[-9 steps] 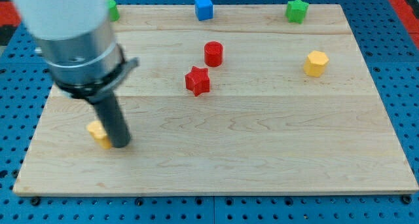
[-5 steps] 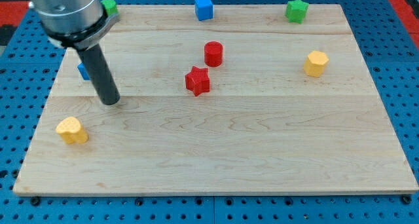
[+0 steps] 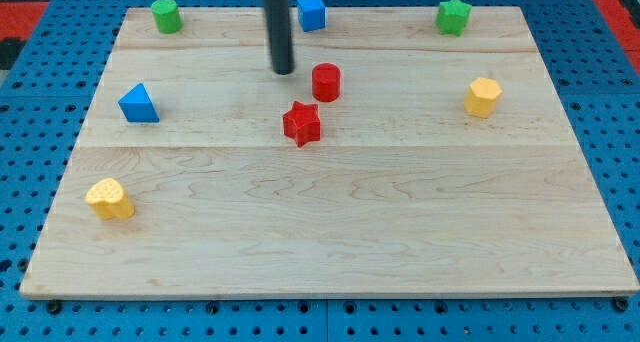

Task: Slide the red circle towards the bottom center

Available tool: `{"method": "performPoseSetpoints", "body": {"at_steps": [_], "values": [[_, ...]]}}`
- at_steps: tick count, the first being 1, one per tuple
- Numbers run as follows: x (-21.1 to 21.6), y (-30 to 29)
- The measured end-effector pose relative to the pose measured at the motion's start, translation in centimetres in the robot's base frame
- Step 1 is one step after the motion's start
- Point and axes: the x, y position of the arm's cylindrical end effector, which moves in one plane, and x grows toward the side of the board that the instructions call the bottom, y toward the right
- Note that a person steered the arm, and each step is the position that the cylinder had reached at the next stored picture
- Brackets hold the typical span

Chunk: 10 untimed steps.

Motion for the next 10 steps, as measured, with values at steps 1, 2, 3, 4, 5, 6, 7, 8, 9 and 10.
{"method": "performPoseSetpoints", "body": {"at_steps": [1,2,3,4,5,6,7,8,9,10], "values": [[7.1,5.4],[19.2,3.2],[21.2,-0.3],[18.8,-3.9],[15.7,-1.5],[13.1,2.7],[10.2,5.6],[11.2,9.2],[19.9,7.3],[26.3,5.6]]}}
